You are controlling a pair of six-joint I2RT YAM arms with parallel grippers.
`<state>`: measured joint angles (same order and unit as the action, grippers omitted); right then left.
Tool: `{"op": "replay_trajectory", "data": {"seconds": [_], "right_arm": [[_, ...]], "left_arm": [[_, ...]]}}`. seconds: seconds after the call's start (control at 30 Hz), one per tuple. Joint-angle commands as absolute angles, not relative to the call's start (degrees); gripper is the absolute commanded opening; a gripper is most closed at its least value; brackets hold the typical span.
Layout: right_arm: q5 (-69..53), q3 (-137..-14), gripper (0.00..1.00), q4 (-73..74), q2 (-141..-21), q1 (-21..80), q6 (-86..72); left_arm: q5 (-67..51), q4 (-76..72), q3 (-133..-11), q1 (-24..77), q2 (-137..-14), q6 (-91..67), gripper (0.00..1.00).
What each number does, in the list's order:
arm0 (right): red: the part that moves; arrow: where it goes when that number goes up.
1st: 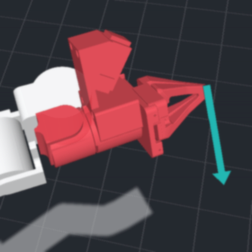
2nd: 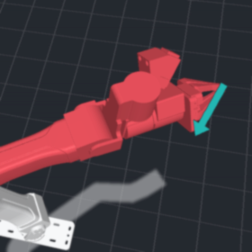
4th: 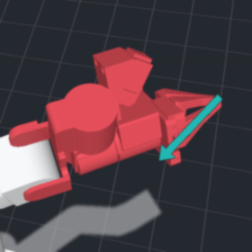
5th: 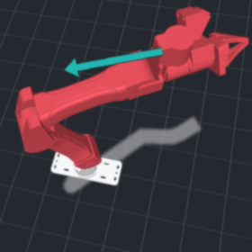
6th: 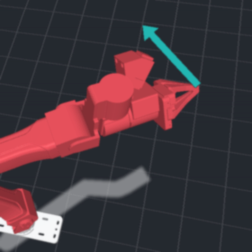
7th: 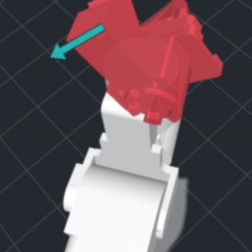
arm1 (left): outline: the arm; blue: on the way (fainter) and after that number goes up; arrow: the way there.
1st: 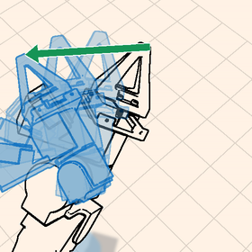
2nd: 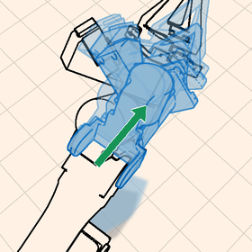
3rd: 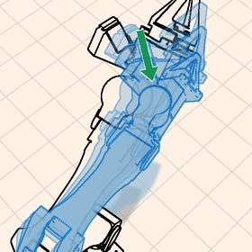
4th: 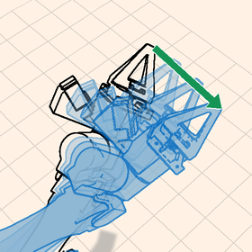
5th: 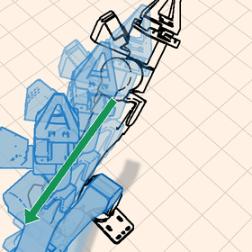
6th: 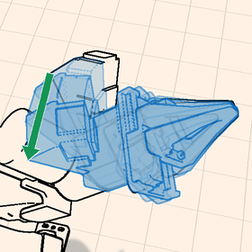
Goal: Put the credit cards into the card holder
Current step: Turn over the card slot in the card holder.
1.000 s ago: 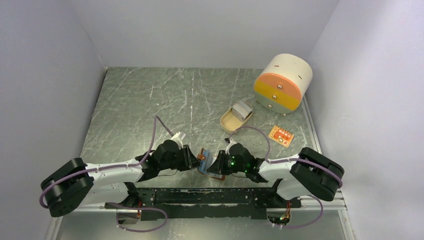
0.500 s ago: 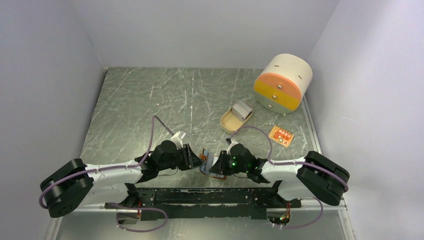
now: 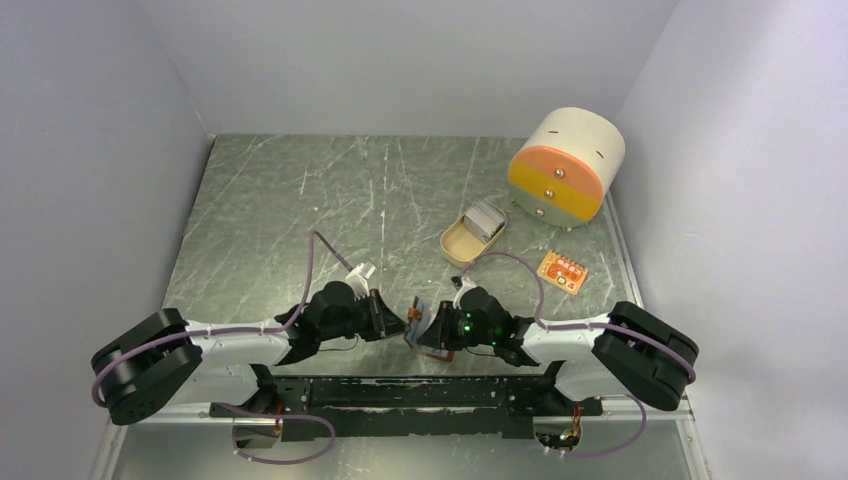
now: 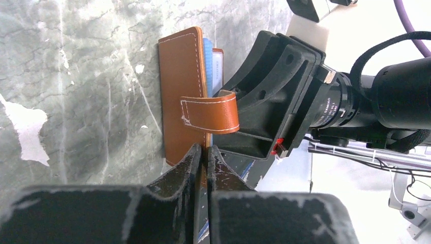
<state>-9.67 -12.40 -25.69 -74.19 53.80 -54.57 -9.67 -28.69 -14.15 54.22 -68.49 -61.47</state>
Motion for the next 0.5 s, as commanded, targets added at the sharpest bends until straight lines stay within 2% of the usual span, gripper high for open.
{"op": "replay_trajectory", "data": {"seconds": [0.0,0.2,0.33,0.47], "right_arm": [[-7.76,-12.97,0.30,-22.09,-73.94,53.79,-52.59],[-7.03,-15.71,0.41,-12.32,-66.20,53.73,-52.69],[-3.97,-17.62,0.38,-5.11,-59.97,53.64,-52.16],[-3.09,-17.54,0.31,-5.52,-60.67,53.62,-51.75]], "left_arm": [[-12.62,-33.74,-14.16,54.49,-70.34,-60.41,0.09],[-8.26,-25.54,-15.48,55.07,-67.06,-59.52,0.09],[-3.93,-17.78,-17.19,55.46,-63.87,-58.94,0.09],[-1.98,-12.57,-19.49,55.89,-62.31,-57.49,0.09]]}}
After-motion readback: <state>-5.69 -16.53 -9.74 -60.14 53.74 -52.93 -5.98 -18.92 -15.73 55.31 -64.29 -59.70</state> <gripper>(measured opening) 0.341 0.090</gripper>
